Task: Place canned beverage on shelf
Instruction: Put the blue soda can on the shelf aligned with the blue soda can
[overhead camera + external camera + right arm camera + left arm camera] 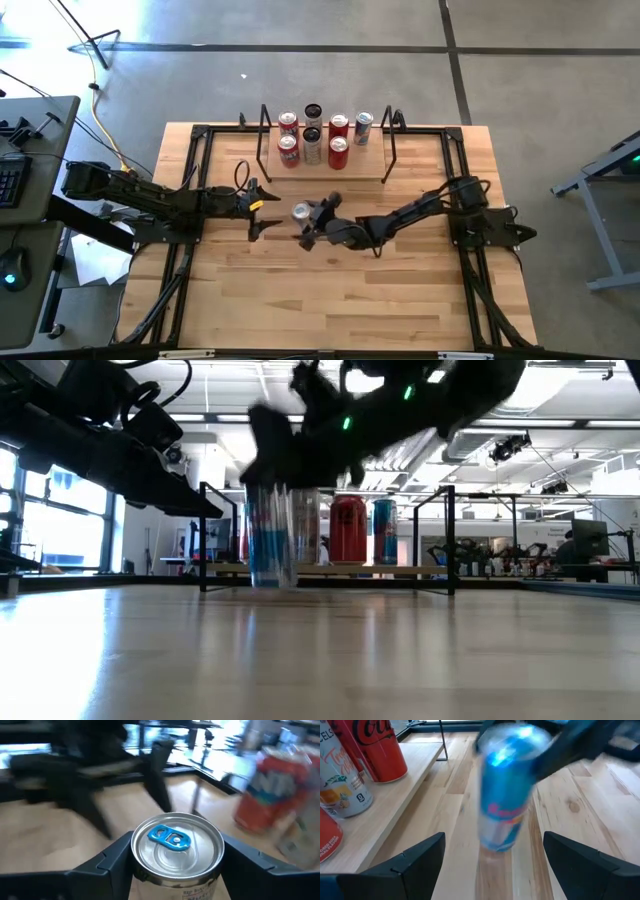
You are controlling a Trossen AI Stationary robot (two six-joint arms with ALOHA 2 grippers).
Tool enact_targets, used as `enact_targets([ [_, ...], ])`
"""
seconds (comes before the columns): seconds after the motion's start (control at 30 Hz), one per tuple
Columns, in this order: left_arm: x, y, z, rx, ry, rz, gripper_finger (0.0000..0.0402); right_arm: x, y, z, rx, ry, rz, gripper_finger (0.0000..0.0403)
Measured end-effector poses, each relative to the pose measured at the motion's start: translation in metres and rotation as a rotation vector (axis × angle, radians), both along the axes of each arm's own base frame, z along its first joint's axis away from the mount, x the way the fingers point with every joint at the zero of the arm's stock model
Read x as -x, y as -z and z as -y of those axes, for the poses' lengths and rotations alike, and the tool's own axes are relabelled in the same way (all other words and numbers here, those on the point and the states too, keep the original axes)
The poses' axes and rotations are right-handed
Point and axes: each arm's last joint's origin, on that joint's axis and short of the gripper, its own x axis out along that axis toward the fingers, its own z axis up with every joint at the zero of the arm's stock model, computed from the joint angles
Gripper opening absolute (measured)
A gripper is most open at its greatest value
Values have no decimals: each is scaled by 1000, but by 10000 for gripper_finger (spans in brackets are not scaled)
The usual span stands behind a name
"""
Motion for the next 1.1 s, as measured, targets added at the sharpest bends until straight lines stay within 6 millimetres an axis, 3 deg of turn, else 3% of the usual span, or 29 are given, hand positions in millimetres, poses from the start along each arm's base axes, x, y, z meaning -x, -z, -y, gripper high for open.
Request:
enact_targets([
  [0.17, 0, 0, 0, 5, -1, -4, 327, 19, -45, -4, 27, -174, -94, 227],
  [0.33, 1, 1, 0, 8, -1, -14, 327, 57, -97, 8, 129, -252, -184, 227],
  [0.47, 1, 2, 0, 7, -1, -19, 327, 97, -129, 29, 195, -406, -189, 227],
  [0.6, 1, 2, 0, 6, 0, -19, 327, 143, -153, 68, 230, -476, -116, 227],
  [0.73, 1, 2, 0, -10, 6, -19, 327, 182, -158, 117, 258, -480, -50, 227],
  [0.83, 1, 2, 0, -19, 10, -19, 327, 200, -152, 151, 244, -502, -15, 227],
  [1.1, 0, -1, 0, -31, 15, 5, 327, 213, -130, 212, 162, -502, -32, 227],
])
